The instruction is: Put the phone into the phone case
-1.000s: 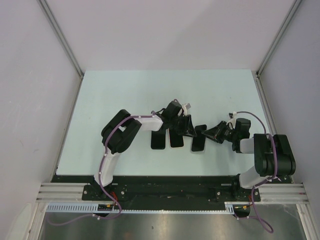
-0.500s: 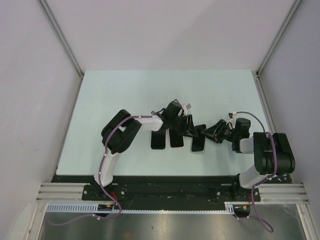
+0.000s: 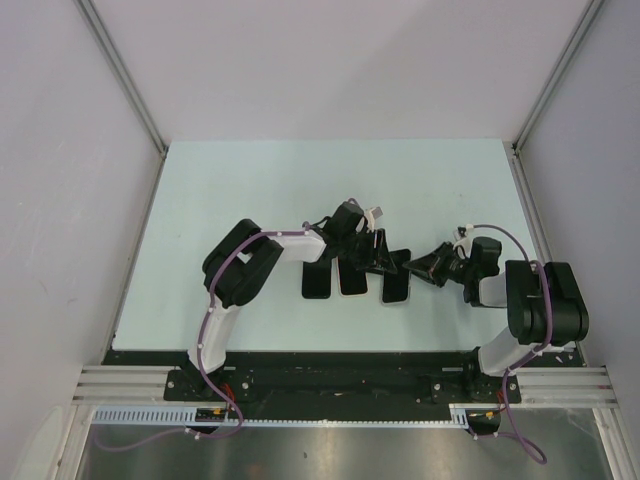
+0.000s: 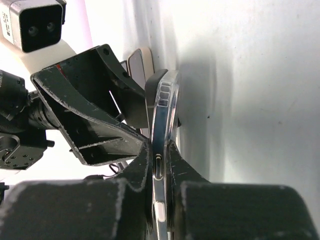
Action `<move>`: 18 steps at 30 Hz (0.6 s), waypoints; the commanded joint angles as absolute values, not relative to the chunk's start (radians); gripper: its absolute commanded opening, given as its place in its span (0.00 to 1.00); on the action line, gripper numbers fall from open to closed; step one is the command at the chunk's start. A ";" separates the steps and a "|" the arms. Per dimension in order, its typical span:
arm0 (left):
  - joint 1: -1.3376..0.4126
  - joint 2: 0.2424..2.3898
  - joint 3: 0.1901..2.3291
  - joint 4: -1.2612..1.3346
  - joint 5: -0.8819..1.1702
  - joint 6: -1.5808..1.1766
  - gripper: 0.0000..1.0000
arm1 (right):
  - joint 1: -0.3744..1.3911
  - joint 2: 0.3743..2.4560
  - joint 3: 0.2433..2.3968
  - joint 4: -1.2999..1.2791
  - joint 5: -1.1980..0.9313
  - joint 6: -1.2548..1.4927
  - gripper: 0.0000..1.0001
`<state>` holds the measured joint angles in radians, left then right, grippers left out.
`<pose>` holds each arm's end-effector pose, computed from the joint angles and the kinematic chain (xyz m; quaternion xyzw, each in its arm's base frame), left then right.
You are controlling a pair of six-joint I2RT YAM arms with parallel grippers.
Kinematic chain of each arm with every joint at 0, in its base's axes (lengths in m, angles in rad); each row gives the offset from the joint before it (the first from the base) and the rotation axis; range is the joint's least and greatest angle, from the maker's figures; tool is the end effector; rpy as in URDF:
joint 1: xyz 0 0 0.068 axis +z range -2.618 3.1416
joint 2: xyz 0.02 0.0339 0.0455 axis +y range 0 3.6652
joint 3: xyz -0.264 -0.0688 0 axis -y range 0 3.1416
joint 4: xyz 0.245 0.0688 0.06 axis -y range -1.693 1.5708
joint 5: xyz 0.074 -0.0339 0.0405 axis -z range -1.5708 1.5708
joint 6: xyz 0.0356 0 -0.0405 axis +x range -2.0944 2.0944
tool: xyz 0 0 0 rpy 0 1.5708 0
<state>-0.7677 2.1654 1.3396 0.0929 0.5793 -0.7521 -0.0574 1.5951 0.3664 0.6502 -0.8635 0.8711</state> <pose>0.3140 -0.3302 0.1233 0.1230 0.8745 -0.4577 0.1029 0.2476 0.0129 0.1136 0.1795 0.8034 0.5091 0.2514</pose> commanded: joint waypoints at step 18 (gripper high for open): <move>-0.792 2.181 1.335 0.031 0.545 -0.729 0.56 | -0.008 1.555 0.434 0.462 -0.812 0.709 0.33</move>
<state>-0.7727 2.1654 1.3411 0.0940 0.5793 -0.7521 -0.0307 1.5578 0.3916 0.5007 -0.8337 0.7624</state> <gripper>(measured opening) 0.549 0.390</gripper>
